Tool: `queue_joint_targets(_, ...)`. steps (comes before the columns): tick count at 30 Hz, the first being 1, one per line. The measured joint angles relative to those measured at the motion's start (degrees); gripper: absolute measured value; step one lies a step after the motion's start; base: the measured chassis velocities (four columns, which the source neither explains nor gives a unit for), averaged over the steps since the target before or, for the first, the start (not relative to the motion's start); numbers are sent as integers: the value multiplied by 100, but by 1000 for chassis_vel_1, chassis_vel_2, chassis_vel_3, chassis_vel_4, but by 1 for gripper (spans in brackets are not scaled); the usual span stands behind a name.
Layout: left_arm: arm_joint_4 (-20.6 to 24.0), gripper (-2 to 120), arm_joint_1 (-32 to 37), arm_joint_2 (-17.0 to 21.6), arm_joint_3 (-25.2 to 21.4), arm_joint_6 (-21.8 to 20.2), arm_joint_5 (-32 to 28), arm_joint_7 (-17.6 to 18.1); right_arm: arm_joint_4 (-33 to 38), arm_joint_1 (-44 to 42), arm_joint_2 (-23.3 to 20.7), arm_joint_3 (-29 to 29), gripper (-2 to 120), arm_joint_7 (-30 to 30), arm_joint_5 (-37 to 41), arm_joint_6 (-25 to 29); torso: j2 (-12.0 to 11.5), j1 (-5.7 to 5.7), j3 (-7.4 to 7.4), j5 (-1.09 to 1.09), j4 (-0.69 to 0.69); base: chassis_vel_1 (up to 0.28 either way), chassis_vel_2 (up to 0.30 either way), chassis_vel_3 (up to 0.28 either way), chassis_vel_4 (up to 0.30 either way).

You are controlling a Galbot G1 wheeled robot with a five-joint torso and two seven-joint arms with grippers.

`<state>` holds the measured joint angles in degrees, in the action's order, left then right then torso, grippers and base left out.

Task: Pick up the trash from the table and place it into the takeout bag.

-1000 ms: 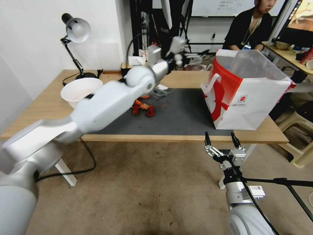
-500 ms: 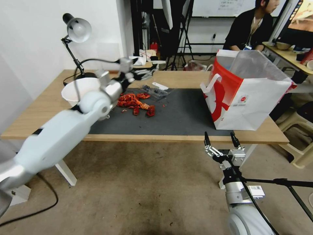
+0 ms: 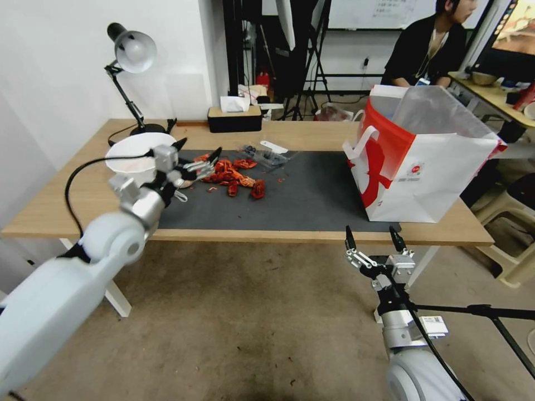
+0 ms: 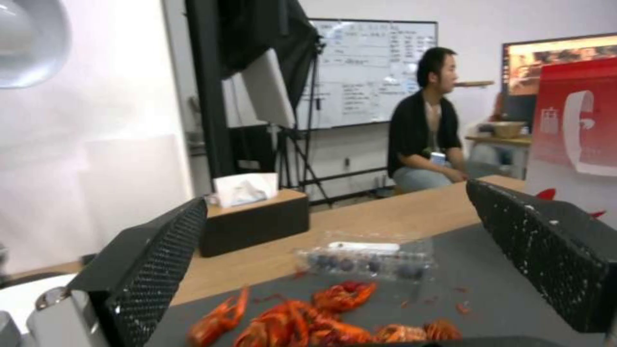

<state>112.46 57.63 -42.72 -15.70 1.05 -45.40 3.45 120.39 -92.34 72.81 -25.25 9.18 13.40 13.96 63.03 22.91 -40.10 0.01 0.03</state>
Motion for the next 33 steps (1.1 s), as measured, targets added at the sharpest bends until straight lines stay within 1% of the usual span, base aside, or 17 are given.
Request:
queue_joint_targets(1,89,100,165,-66,-72,-13,157,64,3,-32,19,-9,100,0,-16,10,0,0,0,-1,1,0,0,0,0)
queue_joint_targets(2,146,100,279,-124,-119,-21,310,101,6,-61,38,-19,100,0,-28,21,0,0,0,-1,-4,0,0,0,0)
queue_joint_targets(3,146,100,279,-124,-119,-21,310,101,6,-61,38,-19,100,0,-28,21,0,0,0,-1,-4,0,0,0,0)
queue_joint_targets(4,258,100,524,-230,-234,-22,523,145,9,-83,54,-23,100,-1,-40,34,0,0,0,1,-9,0,0,0,0)
queue_joint_targets(6,439,100,1040,-439,-449,-59,874,291,18,-89,61,-20,100,-1,-53,40,0,0,0,-3,-5,0,0,0,0)
queue_joint_targets(7,439,100,1040,-439,-449,-59,874,291,18,-89,61,-20,100,-1,-53,40,0,0,0,-3,-5,0,0,0,0)
queue_joint_targets(10,592,100,1480,-632,-646,-75,1187,404,21,-87,61,-15,100,-2,-58,41,0,0,0,1,0,0,0,0,0)
queue_joint_targets(11,636,100,1660,-736,-741,-64,1320,441,21,-84,62,-13,100,-2,-62,41,0,0,0,0,-1,0,0,0,0)
queue_joint_targets(12,636,100,1660,-736,-741,-64,1320,441,21,-84,62,-13,100,-2,-62,41,0,0,0,0,-1,0,0,0,0)
queue_joint_targets(15,742,100,2262,-1176,-1079,17,1761,635,7,-67,62,0,100,-1,-68,45,0,0,0,0,-2,0,0,0,0)
queue_joint_targets(16,742,100,2262,-1176,-1079,17,1761,635,7,-67,62,0,100,-1,-68,45,0,0,0,0,-2,0,0,0,0)
queue_joint_targets(19,770,100,2595,-1469,-1195,50,2056,876,-12,-56,90,11,100,0,-71,51,0,0,-1,0,-3,0,0,0,0)
queue_joint_targets(22,761,100,2734,-1580,-1168,65,2142,969,-12,-96,138,5,100,1,-100,70,-1,0,-1,0,0,0,0,0,0)
queue_joint_targets(26,664,100,2769,-1634,-1025,127,2211,989,21,-192,215,-37,100,9,-158,114,-1,0,-1,-2,-6,0,0,0,0)
queue_joint_targets(30,596,100,2789,-1650,-973,204,2253,988,46,-219,240,-39,100,10,-188,122,-1,1,-1,-1,-2,0,0,0,0)
queue_joint_targets(33,585,100,2695,-1616,-953,196,2246,978,53,-227,241,-39,100,11,-194,122,-1,1,-1,-1,-2,0,0,0,0)
